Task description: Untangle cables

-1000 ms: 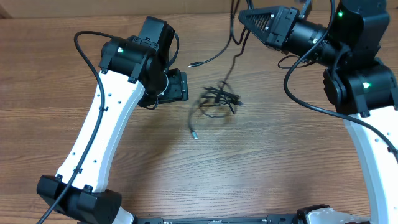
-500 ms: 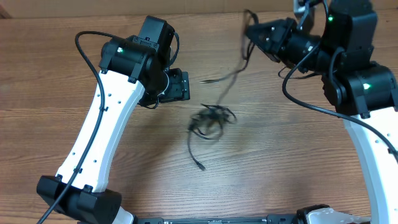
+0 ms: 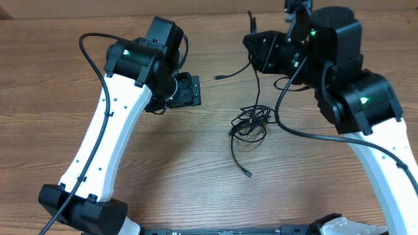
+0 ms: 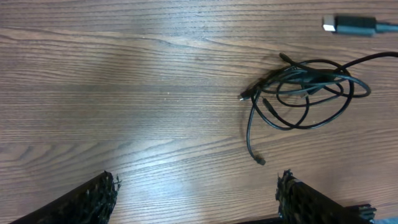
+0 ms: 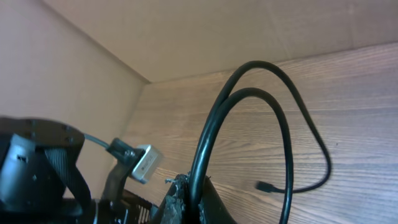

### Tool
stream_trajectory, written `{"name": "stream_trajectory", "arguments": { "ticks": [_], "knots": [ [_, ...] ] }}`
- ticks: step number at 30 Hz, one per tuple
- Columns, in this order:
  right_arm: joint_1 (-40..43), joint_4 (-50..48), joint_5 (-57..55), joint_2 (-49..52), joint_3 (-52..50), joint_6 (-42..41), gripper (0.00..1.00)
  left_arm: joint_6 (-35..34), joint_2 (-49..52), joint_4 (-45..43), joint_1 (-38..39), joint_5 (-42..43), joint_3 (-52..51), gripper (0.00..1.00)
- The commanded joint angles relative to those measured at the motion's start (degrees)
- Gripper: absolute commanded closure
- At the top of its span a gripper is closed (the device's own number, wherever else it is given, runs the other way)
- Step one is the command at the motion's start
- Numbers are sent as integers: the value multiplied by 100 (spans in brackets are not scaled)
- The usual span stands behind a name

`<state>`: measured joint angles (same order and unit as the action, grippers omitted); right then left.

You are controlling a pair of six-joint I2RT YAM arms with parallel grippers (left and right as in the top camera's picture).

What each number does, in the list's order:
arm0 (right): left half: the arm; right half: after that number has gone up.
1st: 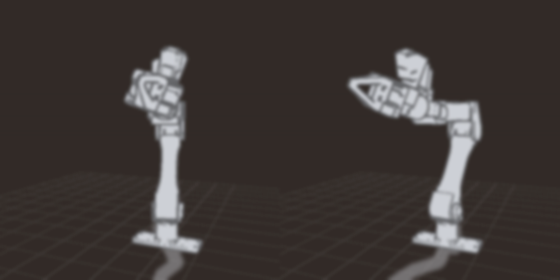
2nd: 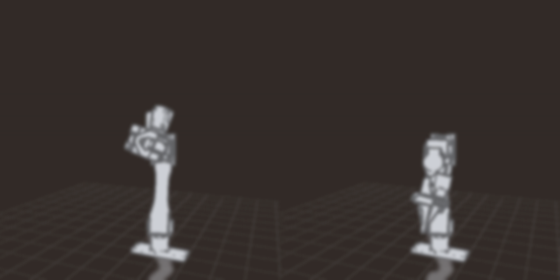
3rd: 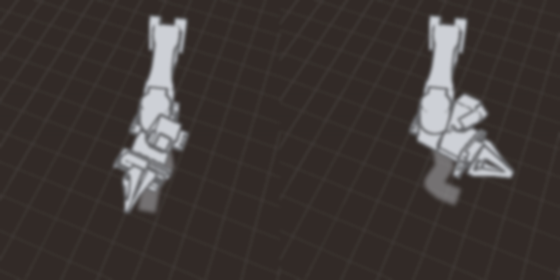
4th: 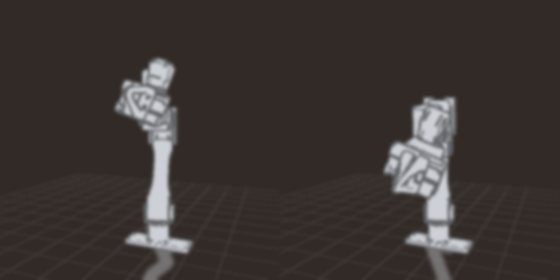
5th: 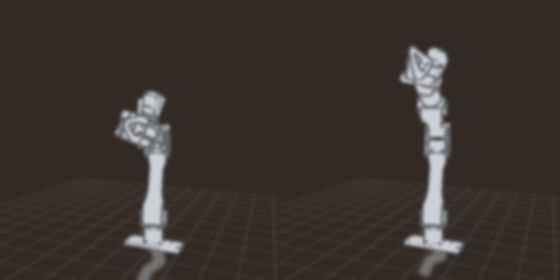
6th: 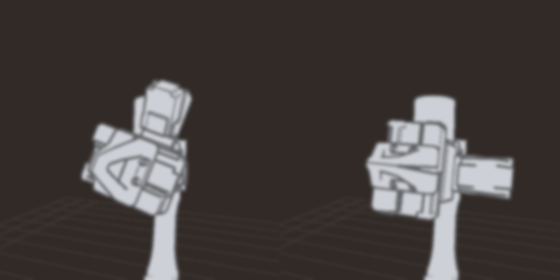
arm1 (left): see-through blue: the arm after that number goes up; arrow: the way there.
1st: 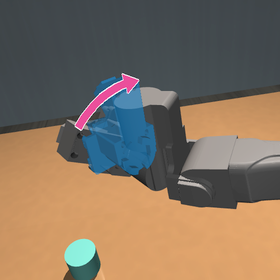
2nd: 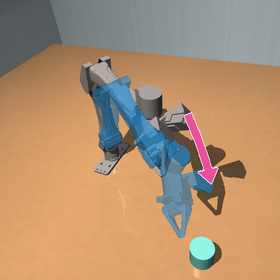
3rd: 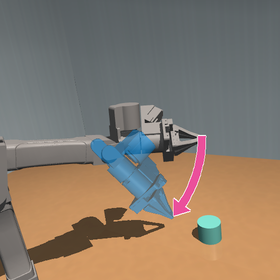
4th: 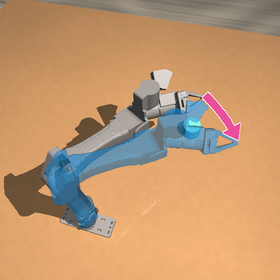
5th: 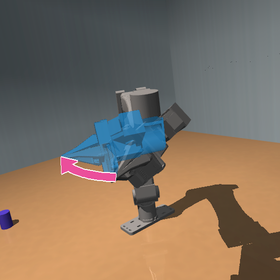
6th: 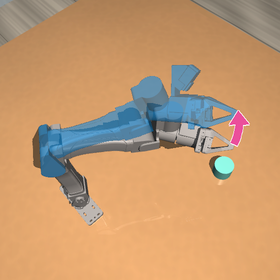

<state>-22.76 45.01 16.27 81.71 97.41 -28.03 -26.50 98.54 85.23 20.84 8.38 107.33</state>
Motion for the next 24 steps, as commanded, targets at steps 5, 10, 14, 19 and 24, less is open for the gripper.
{"name": "stream_trajectory", "arguments": {
  "ticks": [5,10,14,19,24],
  "knots": [
    [-232,-837,2,-201,205,-345,96,129,46,28,-17,70,39,15],
    [-232,-1672,946,-264,205,-520,96,278,46,46,-17,70,39,14],
    [-229,-1609,1058,-247,205,-494,96,278,46,42,-17,68,39,14],
    [-229,-734,42,-138,203,-308,96,275,46,37,-17,70,39,14],
    [-229,-306,-164,-13,199,-177,96,275,46,42,-17,70,39,14]
  ]
}}
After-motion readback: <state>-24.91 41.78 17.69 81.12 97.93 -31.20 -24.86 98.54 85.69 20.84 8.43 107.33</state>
